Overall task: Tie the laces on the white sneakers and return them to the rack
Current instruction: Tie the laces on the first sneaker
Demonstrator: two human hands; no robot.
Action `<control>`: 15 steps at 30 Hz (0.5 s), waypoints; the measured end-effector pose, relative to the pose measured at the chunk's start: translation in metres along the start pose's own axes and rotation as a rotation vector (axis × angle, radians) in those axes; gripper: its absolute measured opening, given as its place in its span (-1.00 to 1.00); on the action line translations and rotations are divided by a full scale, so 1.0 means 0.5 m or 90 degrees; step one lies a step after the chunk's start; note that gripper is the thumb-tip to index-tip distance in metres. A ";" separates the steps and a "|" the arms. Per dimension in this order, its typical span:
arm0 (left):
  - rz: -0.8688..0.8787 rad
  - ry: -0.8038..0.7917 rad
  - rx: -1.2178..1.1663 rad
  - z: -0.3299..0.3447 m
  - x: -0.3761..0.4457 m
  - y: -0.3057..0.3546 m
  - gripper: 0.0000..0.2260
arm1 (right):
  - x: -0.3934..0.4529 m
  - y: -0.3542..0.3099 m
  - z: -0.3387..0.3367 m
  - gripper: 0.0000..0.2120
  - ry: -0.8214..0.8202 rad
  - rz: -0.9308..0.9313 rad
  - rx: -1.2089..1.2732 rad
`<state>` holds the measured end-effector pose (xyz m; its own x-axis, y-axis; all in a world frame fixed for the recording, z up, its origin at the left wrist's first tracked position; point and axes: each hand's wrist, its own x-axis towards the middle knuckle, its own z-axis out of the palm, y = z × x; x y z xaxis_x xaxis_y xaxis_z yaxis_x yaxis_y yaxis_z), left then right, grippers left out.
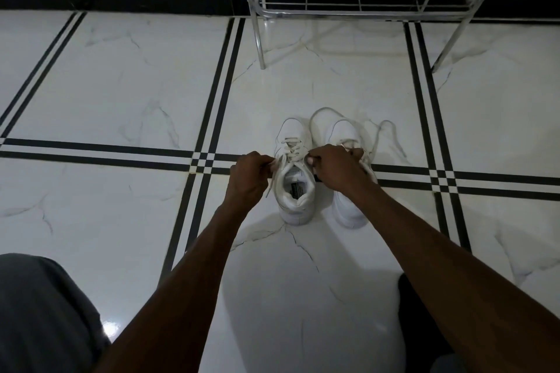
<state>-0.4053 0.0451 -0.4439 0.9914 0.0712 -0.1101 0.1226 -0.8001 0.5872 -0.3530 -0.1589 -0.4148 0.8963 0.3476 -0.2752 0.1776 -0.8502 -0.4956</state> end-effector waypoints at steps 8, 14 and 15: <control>0.052 0.039 0.194 -0.008 -0.008 0.007 -0.72 | 0.003 -0.011 -0.009 -0.83 0.077 -0.006 -0.166; 0.073 0.076 0.298 -0.023 -0.008 0.012 -0.77 | -0.005 -0.010 -0.021 -0.79 0.099 -0.076 -0.325; 0.071 0.077 0.313 -0.027 -0.008 0.011 -0.80 | -0.006 -0.011 -0.021 -0.76 0.100 -0.081 -0.330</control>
<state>-0.4079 0.0483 -0.4293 0.9990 0.0148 0.0415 0.0089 -0.9900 0.1407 -0.3524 -0.1593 -0.4024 0.8974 0.4312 -0.0936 0.4297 -0.9022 -0.0363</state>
